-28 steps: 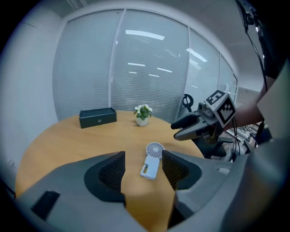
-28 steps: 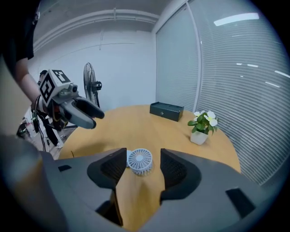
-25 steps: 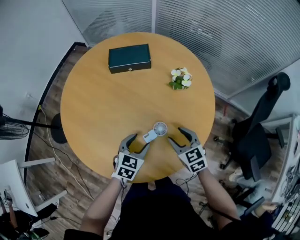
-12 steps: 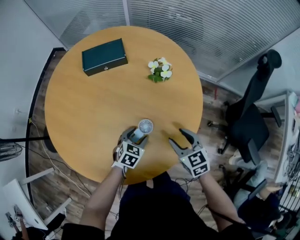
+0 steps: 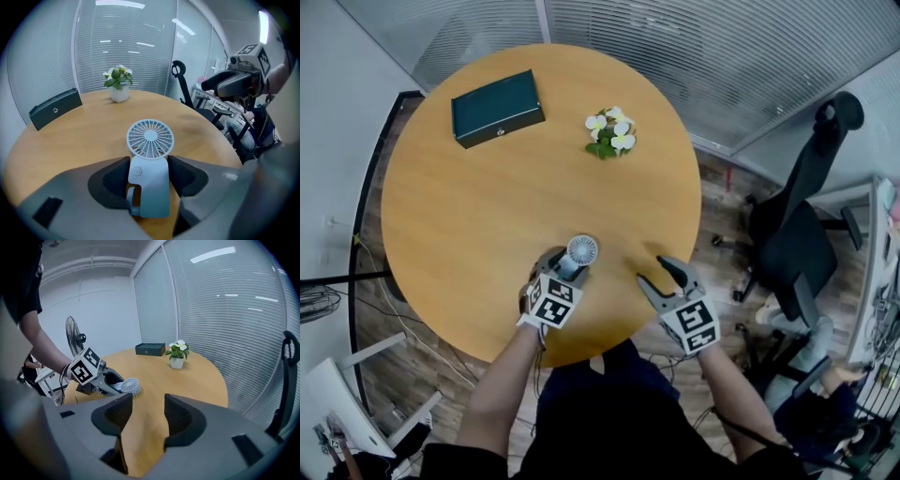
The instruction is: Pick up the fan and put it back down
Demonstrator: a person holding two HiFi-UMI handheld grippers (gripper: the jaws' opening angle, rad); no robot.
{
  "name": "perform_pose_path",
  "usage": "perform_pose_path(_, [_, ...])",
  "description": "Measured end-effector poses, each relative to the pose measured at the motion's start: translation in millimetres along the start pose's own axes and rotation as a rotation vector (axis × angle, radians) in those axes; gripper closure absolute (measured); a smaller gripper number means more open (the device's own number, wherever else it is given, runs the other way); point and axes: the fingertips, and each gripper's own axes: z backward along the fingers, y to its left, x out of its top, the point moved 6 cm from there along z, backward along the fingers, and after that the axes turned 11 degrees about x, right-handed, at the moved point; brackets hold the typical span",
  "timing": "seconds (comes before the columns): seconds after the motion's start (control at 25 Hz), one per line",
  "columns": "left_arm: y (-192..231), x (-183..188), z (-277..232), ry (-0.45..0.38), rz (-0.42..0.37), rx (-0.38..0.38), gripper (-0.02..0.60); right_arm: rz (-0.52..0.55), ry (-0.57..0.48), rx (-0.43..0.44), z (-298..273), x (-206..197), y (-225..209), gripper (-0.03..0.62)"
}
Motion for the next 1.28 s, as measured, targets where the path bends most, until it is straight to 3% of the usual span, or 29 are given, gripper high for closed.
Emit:
perform_pose_path(0.08, [-1,0,1,-0.004,-0.003,0.0,0.365,0.005,0.002,0.011,-1,0,2,0.375])
perform_pose_path(0.36, [3,1,15,-0.056,0.051,0.027,0.367,0.032,-0.003,0.035,-4,5,6,0.376])
perform_pose_path(0.6, [11,4,42,-0.113,0.161,0.068,0.367,0.058,-0.021,0.063,-10,19,5,0.377])
perform_pose_path(1.0, [29,-9,120,-0.191,0.29,0.192,0.367,0.154,-0.089,0.142,-22,65,27,0.379])
perform_pose_path(1.28, [44,-46,183,-0.206,0.379,0.309,0.367,0.162,-0.188,0.213,-39,100,55,0.395])
